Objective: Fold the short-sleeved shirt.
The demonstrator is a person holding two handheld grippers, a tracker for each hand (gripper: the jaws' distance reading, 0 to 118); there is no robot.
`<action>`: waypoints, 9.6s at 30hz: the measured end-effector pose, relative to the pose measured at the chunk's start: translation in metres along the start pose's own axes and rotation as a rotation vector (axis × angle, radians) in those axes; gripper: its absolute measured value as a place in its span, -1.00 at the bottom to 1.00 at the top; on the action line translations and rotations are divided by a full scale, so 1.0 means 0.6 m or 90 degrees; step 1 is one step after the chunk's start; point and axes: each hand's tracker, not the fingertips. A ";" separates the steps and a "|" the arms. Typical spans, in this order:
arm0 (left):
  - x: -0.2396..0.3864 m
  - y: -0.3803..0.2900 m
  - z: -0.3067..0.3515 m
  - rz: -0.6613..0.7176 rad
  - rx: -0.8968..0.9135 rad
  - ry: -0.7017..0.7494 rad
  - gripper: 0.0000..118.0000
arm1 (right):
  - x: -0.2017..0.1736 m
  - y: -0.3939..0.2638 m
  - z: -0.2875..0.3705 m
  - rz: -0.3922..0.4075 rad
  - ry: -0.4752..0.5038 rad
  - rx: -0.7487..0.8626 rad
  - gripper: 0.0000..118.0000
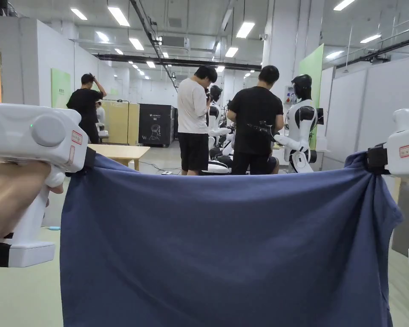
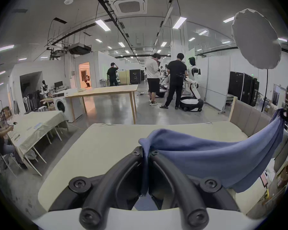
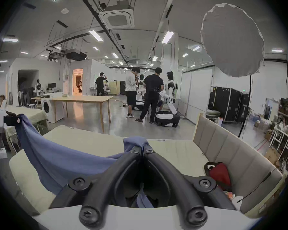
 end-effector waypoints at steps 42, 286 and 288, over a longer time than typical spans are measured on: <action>0.112 -0.158 -0.516 -0.050 -0.136 0.081 -0.98 | -0.021 -0.211 -0.475 0.013 -0.017 -0.165 -0.97; 0.031 -0.544 -0.165 0.026 -0.267 -0.053 -0.93 | -0.031 -0.586 0.050 -0.081 0.039 -0.253 -1.00; 0.032 -0.537 -0.222 0.032 -0.282 -0.046 -0.93 | -0.031 -0.585 0.028 -0.071 0.044 -0.259 -1.00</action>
